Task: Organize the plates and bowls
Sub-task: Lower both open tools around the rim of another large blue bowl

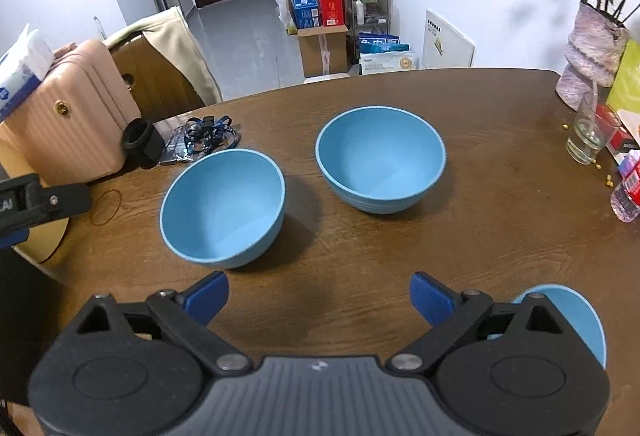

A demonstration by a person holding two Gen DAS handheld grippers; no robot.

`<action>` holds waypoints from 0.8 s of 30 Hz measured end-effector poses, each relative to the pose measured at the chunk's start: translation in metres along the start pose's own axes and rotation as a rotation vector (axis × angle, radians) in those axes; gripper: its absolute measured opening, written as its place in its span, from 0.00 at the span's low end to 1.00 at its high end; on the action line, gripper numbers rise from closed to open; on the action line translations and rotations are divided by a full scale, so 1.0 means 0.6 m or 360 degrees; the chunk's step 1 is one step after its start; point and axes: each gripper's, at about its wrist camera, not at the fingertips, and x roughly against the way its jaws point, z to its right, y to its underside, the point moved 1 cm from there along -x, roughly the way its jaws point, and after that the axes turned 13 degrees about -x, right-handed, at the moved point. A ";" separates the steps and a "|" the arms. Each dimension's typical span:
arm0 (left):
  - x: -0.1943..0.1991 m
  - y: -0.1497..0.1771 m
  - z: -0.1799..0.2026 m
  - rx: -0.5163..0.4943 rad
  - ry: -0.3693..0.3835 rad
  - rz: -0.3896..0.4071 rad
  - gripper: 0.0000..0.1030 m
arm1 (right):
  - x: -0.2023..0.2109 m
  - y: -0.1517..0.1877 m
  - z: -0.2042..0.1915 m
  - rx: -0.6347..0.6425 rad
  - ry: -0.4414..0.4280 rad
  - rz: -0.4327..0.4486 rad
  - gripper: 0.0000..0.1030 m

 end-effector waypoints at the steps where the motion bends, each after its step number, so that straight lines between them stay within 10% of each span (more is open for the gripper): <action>1: -0.010 -0.005 -0.002 -0.0001 0.0001 -0.0012 1.00 | -0.007 -0.004 -0.004 -0.0002 0.0005 -0.0004 0.94; 24: -0.207 -0.047 -0.019 0.0007 0.0067 -0.0273 0.79 | -0.171 -0.075 -0.077 -0.0095 0.0150 -0.0176 0.79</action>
